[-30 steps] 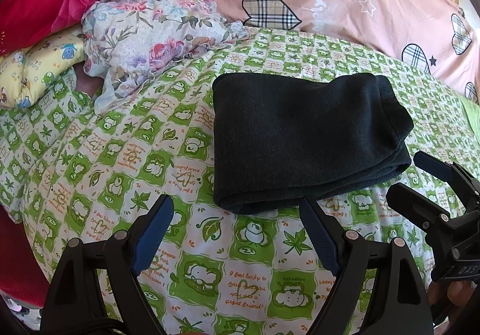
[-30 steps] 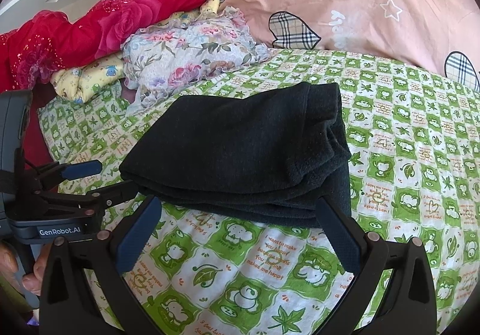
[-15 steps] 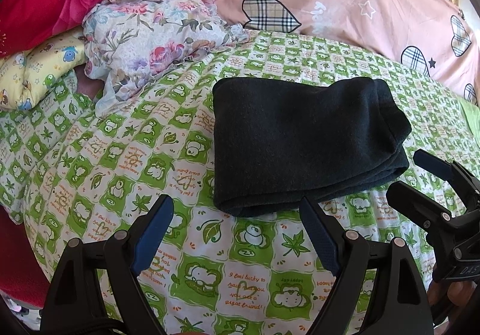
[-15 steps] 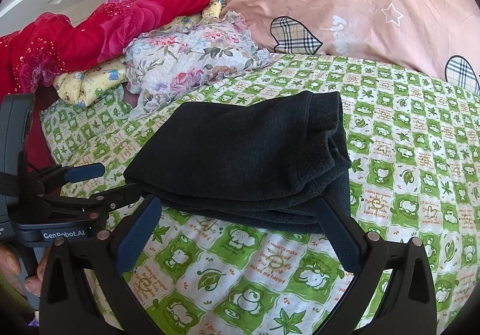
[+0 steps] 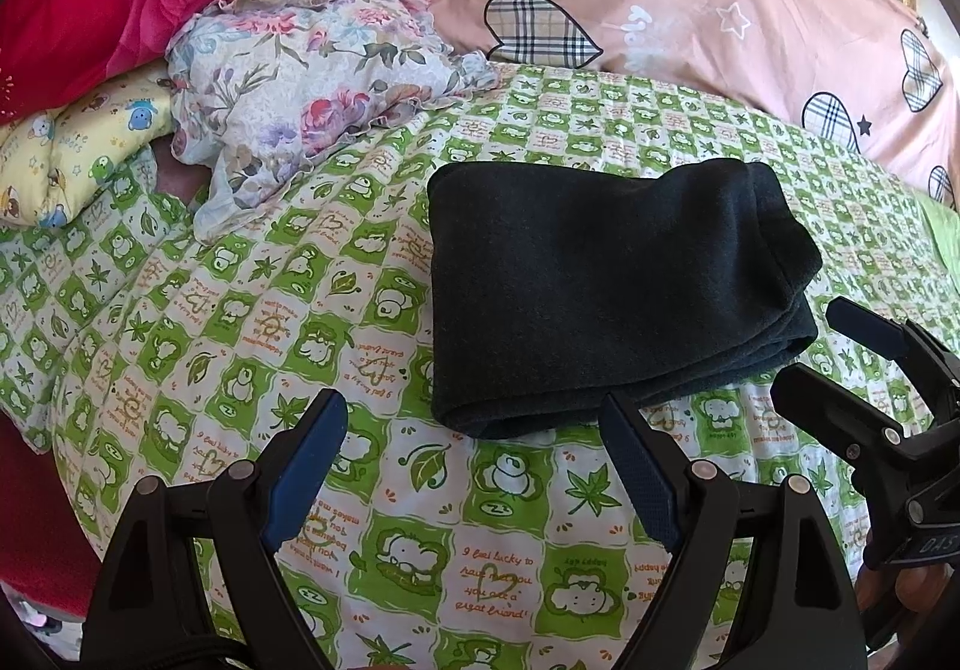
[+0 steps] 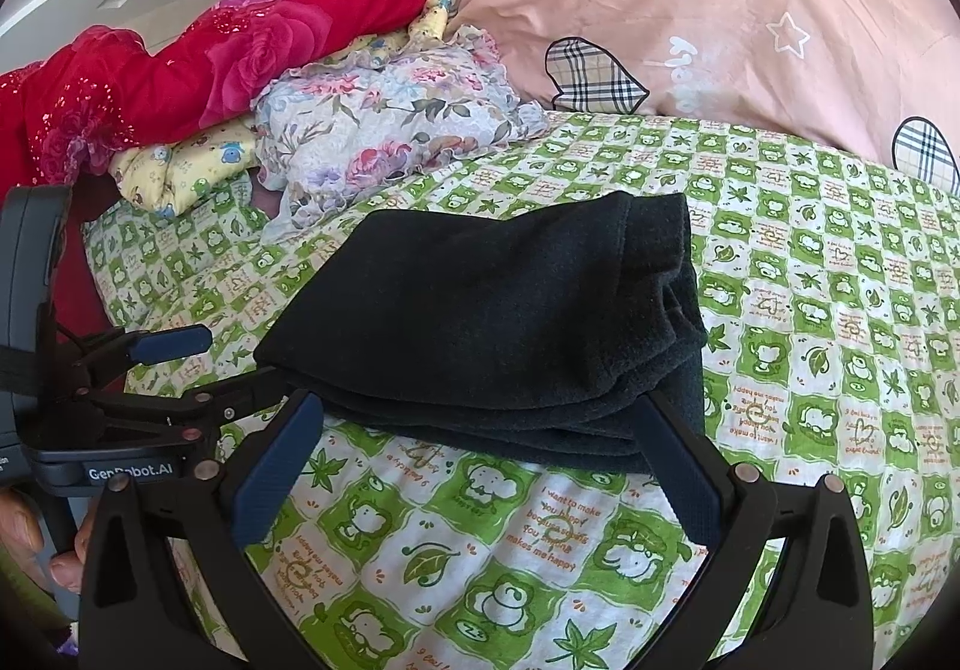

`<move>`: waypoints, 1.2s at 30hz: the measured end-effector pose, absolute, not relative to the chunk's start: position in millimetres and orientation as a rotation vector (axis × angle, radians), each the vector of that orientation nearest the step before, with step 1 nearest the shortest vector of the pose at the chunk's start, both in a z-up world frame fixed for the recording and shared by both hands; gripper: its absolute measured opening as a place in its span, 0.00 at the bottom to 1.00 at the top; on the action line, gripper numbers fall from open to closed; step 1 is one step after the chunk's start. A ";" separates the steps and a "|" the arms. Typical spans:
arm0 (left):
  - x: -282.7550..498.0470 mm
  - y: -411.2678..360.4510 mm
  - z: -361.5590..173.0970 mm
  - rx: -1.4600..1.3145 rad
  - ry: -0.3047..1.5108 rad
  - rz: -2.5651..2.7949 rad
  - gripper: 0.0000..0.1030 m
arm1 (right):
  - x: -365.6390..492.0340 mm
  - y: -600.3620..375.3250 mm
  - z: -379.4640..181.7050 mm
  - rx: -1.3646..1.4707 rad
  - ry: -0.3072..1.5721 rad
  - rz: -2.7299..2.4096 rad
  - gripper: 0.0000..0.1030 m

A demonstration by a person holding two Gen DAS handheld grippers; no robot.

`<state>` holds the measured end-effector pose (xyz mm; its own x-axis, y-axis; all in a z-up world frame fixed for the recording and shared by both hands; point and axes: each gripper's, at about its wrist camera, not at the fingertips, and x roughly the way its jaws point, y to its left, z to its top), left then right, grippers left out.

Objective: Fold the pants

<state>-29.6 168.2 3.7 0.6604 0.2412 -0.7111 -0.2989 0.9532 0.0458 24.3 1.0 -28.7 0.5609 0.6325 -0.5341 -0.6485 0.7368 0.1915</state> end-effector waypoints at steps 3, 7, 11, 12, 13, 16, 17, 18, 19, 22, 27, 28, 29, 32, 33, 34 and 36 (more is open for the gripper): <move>-28.8 168.7 4.8 -0.072 0.790 0.310 0.84 | 23.8 2.0 -27.5 -0.028 0.617 0.755 1.00; -25.2 169.9 6.9 -0.071 0.794 0.307 0.84 | 24.6 2.7 -25.3 -0.032 0.613 0.752 1.00; -23.7 170.3 10.5 -0.070 0.786 0.307 0.84 | 26.6 2.1 -18.7 -0.029 0.600 0.752 1.00; -23.2 170.2 11.2 -0.067 0.783 0.307 0.84 | 27.3 1.8 -17.8 -0.028 0.599 0.754 1.00; -22.9 170.1 11.5 -0.064 0.783 0.308 0.84 | 28.0 1.8 -16.8 -0.029 0.598 0.754 1.00; -22.0 170.4 11.9 -0.064 0.782 0.310 0.84 | 29.6 2.6 -14.3 -0.035 0.594 0.753 1.00; -21.4 170.9 11.9 -0.064 0.781 0.313 0.84 | 29.8 2.4 -13.9 -0.036 0.593 0.754 1.00; -20.9 171.1 11.9 -0.064 0.781 0.314 0.84 | 30.3 2.8 -13.4 -0.036 0.592 0.755 1.00; -20.6 171.2 12.0 -0.064 0.780 0.312 0.84 | 30.7 3.3 -12.6 -0.036 0.591 0.756 1.00; -19.1 172.0 13.9 -0.064 0.774 0.310 0.84 | 32.4 5.0 -10.3 -0.043 0.587 0.757 1.00; -16.0 173.0 17.6 -0.058 0.763 0.317 0.84 | 36.0 3.8 -8.4 -0.045 0.586 0.749 1.00; -15.6 172.7 17.3 -0.059 0.764 0.318 0.84 | 37.2 3.1 -9.0 -0.043 0.590 0.746 1.00; -14.8 172.8 16.8 -0.059 0.767 0.318 0.84 | 38.0 2.1 -10.2 -0.042 0.595 0.741 1.00; -13.6 172.6 15.5 -0.058 0.770 0.321 0.84 | 40.3 -1.6 -12.5 -0.029 0.606 0.732 1.00; -13.6 172.6 15.5 -0.059 0.769 0.321 0.84 | 40.7 -2.7 -12.8 -0.024 0.608 0.731 1.00; -13.6 172.7 15.6 -0.059 0.769 0.320 0.84 | 41.2 -3.6 -12.8 -0.022 0.610 0.727 1.00; -13.2 173.0 15.5 -0.058 0.769 0.319 0.84 | 41.6 -5.4 -12.8 -0.020 0.610 0.721 1.00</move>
